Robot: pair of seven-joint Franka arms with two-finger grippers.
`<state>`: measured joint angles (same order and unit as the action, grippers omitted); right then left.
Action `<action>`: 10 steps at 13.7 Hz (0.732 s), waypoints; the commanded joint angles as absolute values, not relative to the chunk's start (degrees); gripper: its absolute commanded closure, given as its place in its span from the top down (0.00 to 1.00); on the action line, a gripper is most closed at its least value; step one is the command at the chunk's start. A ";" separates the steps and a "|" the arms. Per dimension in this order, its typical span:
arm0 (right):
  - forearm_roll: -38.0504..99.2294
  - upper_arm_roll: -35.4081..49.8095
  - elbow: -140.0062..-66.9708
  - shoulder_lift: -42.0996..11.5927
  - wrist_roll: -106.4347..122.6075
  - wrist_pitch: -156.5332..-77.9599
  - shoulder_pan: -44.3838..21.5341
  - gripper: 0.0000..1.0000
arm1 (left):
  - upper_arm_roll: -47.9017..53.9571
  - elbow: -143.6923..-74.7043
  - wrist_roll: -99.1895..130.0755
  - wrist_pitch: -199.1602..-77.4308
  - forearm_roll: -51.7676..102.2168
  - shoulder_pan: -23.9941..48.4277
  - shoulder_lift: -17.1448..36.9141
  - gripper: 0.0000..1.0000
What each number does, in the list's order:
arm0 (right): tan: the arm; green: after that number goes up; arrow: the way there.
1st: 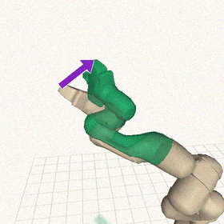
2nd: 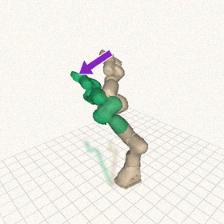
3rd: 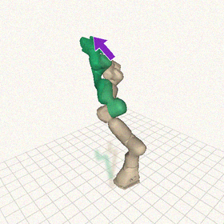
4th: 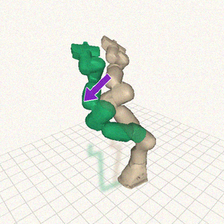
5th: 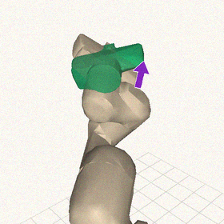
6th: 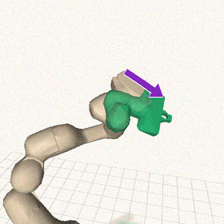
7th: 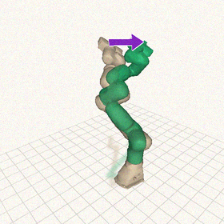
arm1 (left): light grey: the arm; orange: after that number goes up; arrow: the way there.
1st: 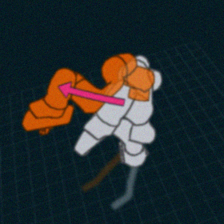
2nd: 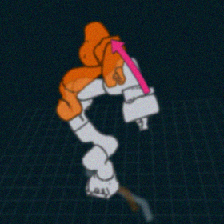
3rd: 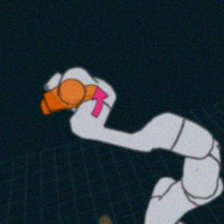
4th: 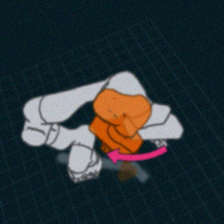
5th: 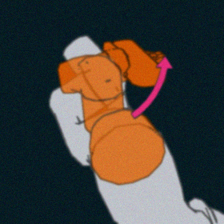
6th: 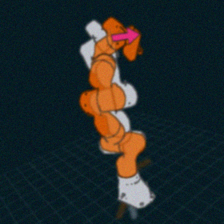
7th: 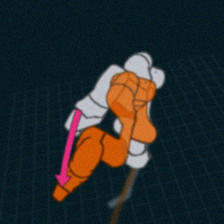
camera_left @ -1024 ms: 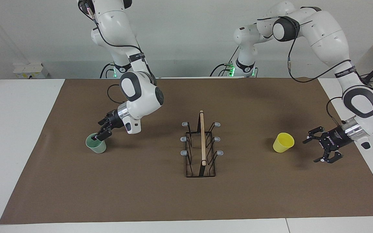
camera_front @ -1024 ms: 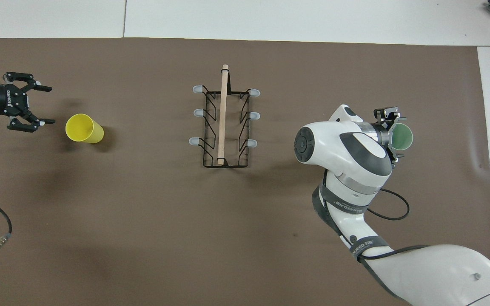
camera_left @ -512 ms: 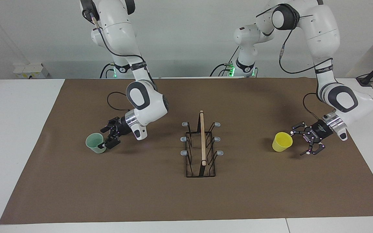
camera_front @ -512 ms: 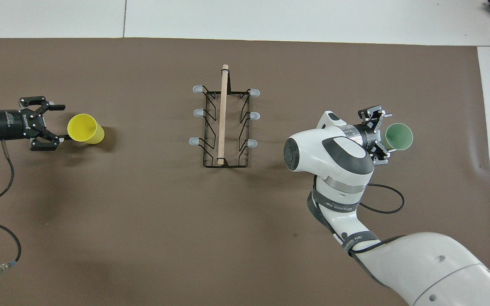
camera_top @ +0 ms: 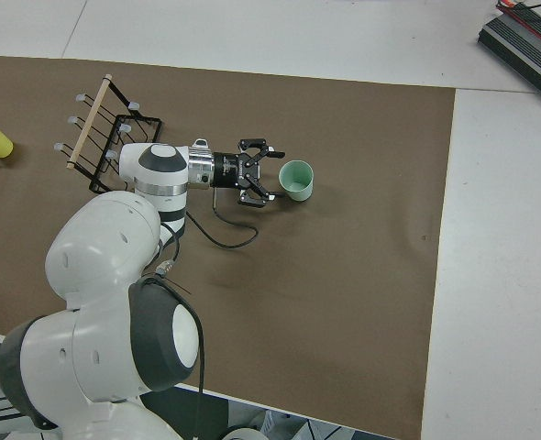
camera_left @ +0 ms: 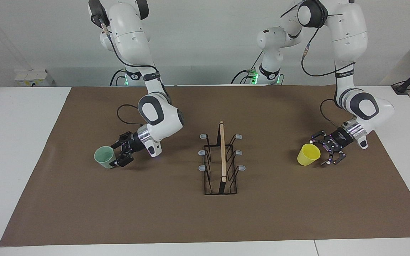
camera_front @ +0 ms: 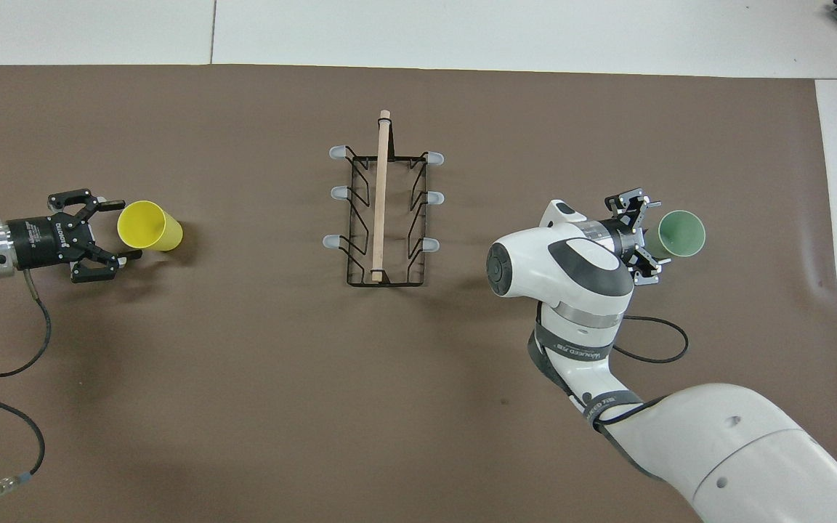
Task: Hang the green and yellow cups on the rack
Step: 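Grasp the yellow cup with the left gripper and lift both cups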
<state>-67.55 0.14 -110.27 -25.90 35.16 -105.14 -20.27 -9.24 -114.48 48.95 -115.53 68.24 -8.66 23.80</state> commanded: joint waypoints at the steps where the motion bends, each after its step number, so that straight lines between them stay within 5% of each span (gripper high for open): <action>1: -68.38 0.62 -111.97 -25.40 34.82 -107.75 -18.90 1.00 | -9.58 -119.35 46.49 -120.65 71.89 -5.90 20.92 1.00; 8: -68.03 0.70 -116.53 -24.61 27.78 -110.74 -18.37 1.00 | -9.58 -119.71 44.38 -122.08 76.46 -4.31 21.00 1.00; 10: -68.11 0.62 -117.94 -24.35 27.51 -111.96 -17.67 1.00 | -9.58 -119.88 44.38 -125.14 77.86 -2.12 21.36 0.92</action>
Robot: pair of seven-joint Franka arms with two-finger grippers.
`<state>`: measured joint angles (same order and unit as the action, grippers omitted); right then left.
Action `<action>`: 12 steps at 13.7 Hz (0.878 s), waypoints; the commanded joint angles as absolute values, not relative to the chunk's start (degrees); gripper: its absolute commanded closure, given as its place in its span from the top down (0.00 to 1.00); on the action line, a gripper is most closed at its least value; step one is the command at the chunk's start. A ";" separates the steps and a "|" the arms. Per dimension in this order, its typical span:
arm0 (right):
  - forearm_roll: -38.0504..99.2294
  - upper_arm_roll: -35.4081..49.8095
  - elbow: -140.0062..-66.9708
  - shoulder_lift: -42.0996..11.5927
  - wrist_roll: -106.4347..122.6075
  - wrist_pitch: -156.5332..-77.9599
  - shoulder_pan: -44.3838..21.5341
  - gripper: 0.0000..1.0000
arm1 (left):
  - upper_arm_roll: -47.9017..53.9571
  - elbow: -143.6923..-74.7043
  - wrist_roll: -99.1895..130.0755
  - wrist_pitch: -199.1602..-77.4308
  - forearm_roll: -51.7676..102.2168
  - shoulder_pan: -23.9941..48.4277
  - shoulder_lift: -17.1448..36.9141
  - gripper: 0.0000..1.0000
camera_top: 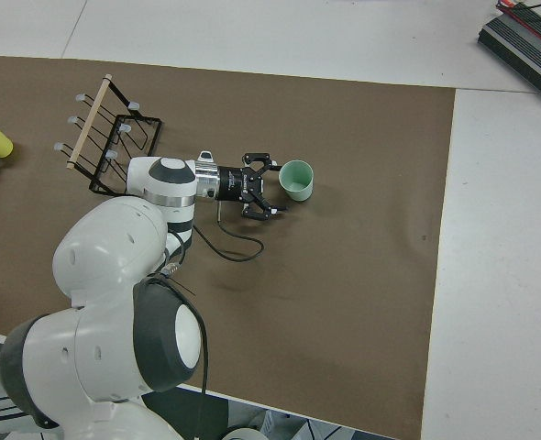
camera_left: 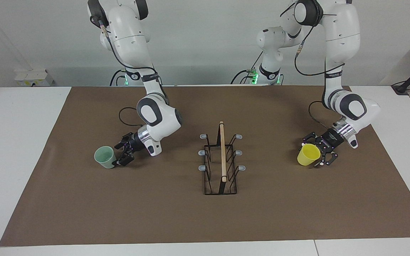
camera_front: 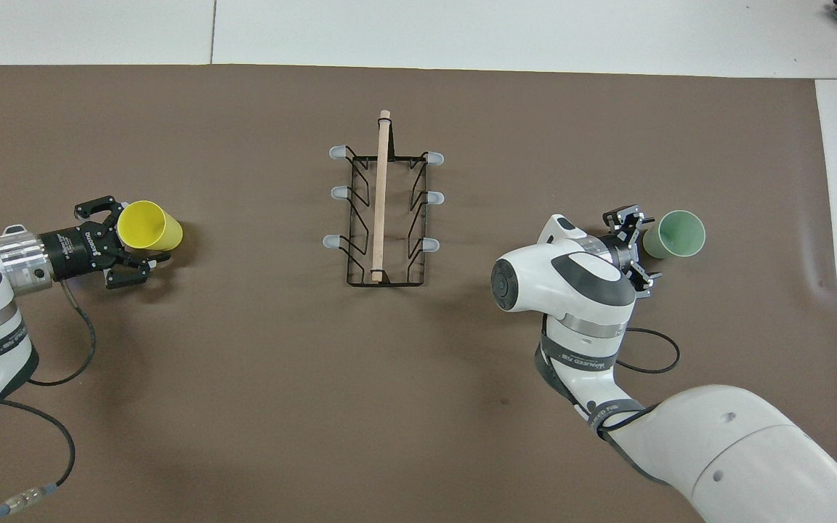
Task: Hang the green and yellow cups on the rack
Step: 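Grasp the yellow cup with the left gripper and lift both cups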
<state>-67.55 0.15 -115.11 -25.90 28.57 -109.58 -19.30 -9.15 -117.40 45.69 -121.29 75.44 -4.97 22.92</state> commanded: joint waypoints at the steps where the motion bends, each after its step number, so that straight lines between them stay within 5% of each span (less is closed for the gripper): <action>1: -68.64 0.62 -118.47 -24.35 27.51 -112.41 -17.41 1.00 | -9.67 -120.06 44.38 -127.51 78.39 -0.54 21.53 0.72; 3: -69.34 0.62 -118.48 -24.35 28.21 -112.50 -17.31 1.00 | -9.67 -119.97 44.82 -129.90 78.57 1.66 21.27 0.47; 4: -70.22 0.62 -118.56 -24.35 28.30 -112.85 -17.31 1.00 | -9.67 -119.97 44.82 -129.99 78.49 1.76 20.92 0.18; 5: -71.18 0.62 -118.56 -24.35 29.08 -113.03 -17.31 1.00 | -9.67 -119.71 44.91 -129.99 78.49 1.93 20.66 0.00; 12: -78.13 0.53 -118.56 -24.35 36.04 -114.08 -15.30 1.00 | -9.76 -118.21 44.74 -140.59 75.34 11.13 14.33 0.00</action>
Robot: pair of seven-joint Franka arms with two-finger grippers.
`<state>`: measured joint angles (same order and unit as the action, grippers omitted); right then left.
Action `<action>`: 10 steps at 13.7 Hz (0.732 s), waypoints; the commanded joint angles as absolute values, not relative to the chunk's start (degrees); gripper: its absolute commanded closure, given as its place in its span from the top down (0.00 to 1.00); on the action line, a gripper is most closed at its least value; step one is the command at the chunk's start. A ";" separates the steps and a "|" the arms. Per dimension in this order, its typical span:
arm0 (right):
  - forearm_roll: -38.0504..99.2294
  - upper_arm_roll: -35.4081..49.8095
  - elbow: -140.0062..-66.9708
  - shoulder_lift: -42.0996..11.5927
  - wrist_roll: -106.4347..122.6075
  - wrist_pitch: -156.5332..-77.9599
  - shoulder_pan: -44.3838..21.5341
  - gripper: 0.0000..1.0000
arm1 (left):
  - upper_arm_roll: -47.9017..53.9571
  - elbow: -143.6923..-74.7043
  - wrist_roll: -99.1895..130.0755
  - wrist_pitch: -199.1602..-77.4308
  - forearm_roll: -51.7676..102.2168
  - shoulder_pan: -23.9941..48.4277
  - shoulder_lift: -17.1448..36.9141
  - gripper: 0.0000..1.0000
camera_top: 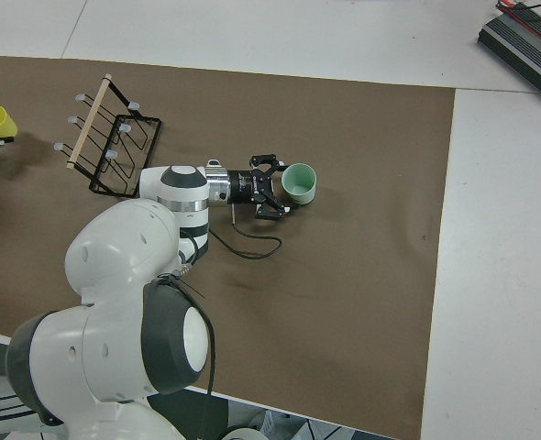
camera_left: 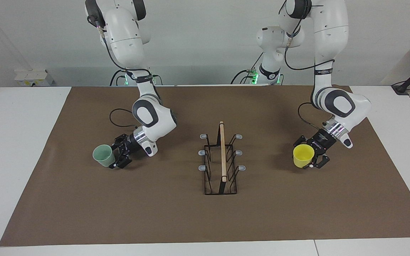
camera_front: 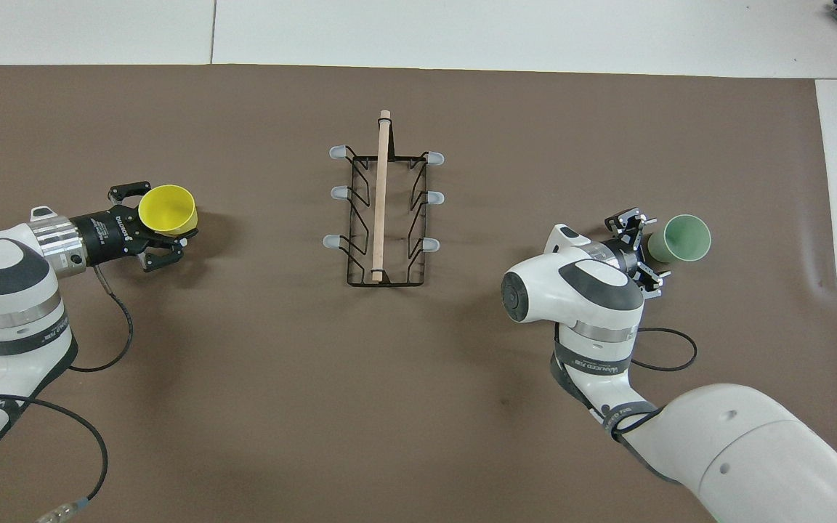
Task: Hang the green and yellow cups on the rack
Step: 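Grasp the yellow cup with the left gripper and lift both cups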
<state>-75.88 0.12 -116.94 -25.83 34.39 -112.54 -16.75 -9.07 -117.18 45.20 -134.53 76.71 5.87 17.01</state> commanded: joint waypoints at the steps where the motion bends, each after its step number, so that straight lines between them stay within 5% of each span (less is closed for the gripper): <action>1: -78.40 0.53 -118.65 -24.35 36.04 -114.08 -14.94 1.00 | -9.84 -117.86 44.91 -143.32 72.54 13.42 14.24 0.00; 10: -80.86 0.53 -120.23 -24.17 35.77 -114.52 -12.92 1.00 | -9.93 -112.51 45.18 -151.62 48.11 20.92 12.66 0.00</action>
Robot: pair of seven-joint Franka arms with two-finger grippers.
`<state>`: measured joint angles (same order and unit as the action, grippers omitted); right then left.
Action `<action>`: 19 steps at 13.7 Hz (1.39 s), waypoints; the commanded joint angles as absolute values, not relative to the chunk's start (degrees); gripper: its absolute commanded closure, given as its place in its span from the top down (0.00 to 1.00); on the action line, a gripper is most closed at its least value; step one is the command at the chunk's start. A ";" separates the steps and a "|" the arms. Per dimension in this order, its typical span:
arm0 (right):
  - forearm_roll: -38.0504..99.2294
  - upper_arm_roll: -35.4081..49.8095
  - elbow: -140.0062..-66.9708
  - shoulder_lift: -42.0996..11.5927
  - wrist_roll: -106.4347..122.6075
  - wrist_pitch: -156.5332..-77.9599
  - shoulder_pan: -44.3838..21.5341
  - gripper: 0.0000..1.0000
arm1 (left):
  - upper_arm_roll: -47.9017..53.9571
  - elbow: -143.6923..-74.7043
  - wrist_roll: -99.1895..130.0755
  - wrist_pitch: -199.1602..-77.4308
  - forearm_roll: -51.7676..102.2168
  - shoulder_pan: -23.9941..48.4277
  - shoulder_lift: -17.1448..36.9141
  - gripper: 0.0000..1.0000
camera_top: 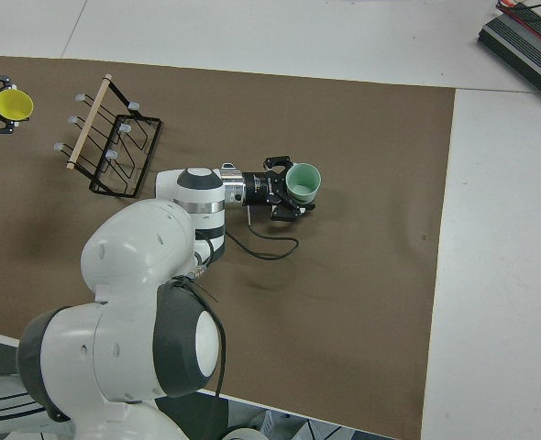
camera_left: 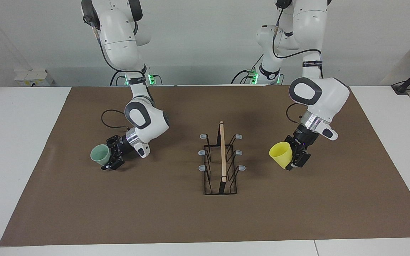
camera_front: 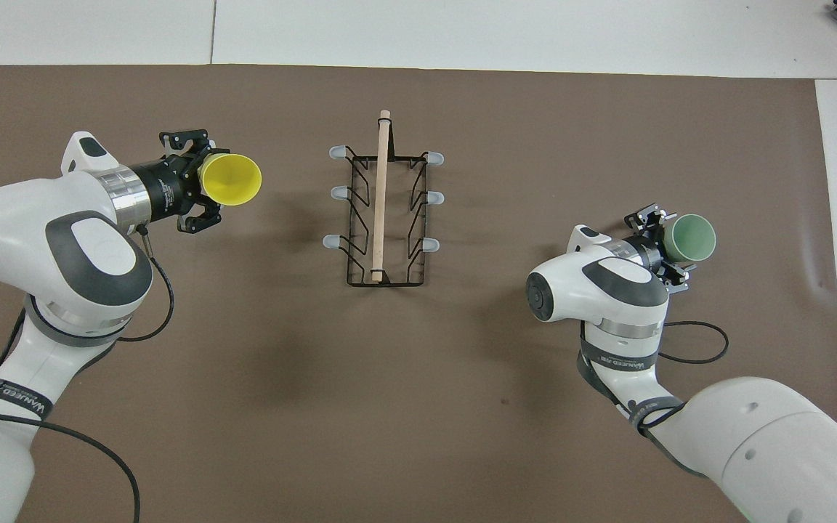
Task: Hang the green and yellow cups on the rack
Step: 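Carry the yellow cup and green cup toward the rack with both grippers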
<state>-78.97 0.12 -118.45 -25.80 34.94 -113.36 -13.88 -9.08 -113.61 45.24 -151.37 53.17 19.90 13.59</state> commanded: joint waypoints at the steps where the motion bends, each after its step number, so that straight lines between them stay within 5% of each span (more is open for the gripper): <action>1: -80.86 0.53 -120.23 -24.17 35.95 -114.17 -12.92 0.58 | -9.93 -111.89 45.18 -151.52 43.99 20.92 12.57 0.00; 2: -80.77 0.53 -120.15 -24.08 35.95 -114.08 -12.92 0.20 | -9.93 -111.62 45.09 -151.44 38.64 20.92 12.13 0.00; 3: -80.86 0.53 -120.15 -24.00 36.03 -113.73 -12.92 0.00 | -9.93 -111.45 44.91 -151.17 32.49 20.92 11.87 0.00; 8: -79.28 0.70 -118.74 -22.77 36.12 -111.71 -13.19 0.00 | -9.84 -105.91 45.44 -144.42 2.53 22.31 12.30 0.00; 19: -39.93 1.14 -110.84 -8.36 46.41 -116.02 -10.28 0.00 | -9.76 -108.45 79.15 -135.28 -41.46 33.56 8.88 0.00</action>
